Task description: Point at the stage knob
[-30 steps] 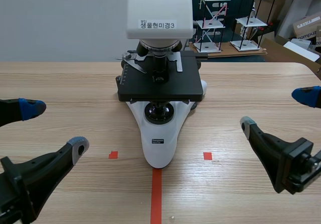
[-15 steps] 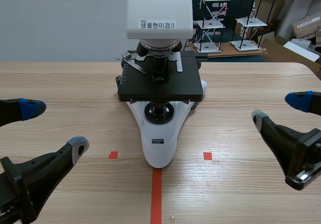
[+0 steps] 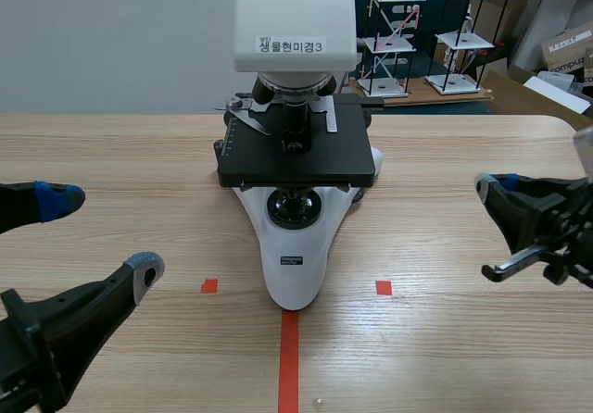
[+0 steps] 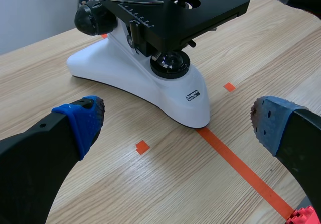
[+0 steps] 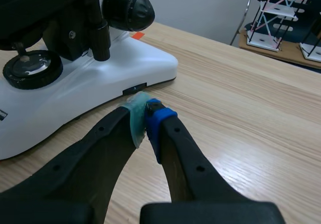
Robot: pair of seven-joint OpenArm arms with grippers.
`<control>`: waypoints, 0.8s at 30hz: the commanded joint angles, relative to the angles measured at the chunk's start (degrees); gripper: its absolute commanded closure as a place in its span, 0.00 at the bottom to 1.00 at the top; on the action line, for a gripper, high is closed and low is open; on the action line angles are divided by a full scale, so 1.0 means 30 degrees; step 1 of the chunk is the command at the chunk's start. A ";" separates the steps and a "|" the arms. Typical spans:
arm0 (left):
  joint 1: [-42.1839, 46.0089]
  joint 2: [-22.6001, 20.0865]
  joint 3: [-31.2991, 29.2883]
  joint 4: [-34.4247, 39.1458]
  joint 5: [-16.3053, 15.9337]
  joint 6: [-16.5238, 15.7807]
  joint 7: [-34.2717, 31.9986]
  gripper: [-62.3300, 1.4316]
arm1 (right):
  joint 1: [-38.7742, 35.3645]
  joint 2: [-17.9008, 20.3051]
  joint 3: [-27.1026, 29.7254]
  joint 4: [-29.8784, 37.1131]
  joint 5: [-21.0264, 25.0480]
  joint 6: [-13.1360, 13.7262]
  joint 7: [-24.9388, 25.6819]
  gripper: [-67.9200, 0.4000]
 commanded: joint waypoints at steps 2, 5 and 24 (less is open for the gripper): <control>0.0029 0.0087 -0.0102 0.0444 -0.0138 0.0029 -0.0328 0.01 | 0.1435 0.0197 -0.0816 -0.0670 0.0182 -0.0058 0.0903 0.98; 0.0029 0.0087 -0.0102 0.0444 -0.0138 0.0029 -0.0328 0.01 | 0.2849 0.0160 -0.2135 -0.1880 0.0189 -0.0058 0.1173 0.98; 0.0029 0.0087 -0.0102 0.0444 -0.0146 0.0029 -0.0328 0.01 | 0.6987 -0.1698 -0.6207 -0.5785 -0.0379 -0.0058 0.2208 0.98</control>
